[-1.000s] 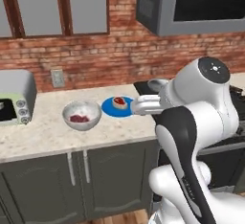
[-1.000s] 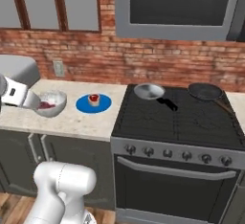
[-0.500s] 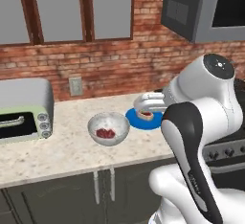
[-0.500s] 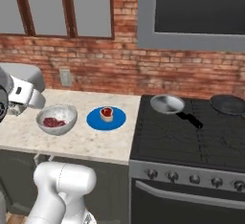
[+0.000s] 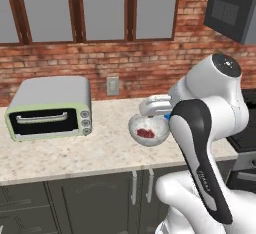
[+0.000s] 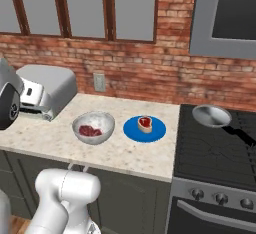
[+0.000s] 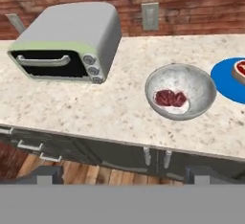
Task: Place one of the steaks on the plate and the other in the bowl. Then place the bowl in the fridge.
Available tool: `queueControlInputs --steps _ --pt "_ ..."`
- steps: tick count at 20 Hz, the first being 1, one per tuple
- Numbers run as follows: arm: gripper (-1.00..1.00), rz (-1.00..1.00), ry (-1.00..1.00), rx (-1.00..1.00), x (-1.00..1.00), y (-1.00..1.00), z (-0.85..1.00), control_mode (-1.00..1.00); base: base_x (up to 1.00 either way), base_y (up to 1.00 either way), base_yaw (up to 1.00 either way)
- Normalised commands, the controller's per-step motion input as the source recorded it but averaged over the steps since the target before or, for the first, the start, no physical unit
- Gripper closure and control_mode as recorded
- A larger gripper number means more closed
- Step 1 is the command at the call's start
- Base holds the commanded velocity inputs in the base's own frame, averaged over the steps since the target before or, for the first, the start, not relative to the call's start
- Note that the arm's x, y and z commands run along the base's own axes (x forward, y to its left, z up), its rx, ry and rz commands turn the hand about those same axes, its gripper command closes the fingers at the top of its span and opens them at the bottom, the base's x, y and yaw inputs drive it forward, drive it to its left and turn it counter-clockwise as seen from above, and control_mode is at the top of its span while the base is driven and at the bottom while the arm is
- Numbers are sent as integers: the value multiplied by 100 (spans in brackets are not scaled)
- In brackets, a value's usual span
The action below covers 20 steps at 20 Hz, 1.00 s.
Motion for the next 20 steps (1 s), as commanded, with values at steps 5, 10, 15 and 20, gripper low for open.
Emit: queueControlInputs --steps 5,10,15,20 --pt "-100 -11 10 2 19 -88 -1 -100 0 0 0" --pt "-100 -39 13 0 7 -50 -26 -100 0 0 0" --pt "-100 -26 8 0 0 -32 -45 -100 0 0 0" --pt "-100 -1 10 2 0 -41 -27 -100 0 0 0"
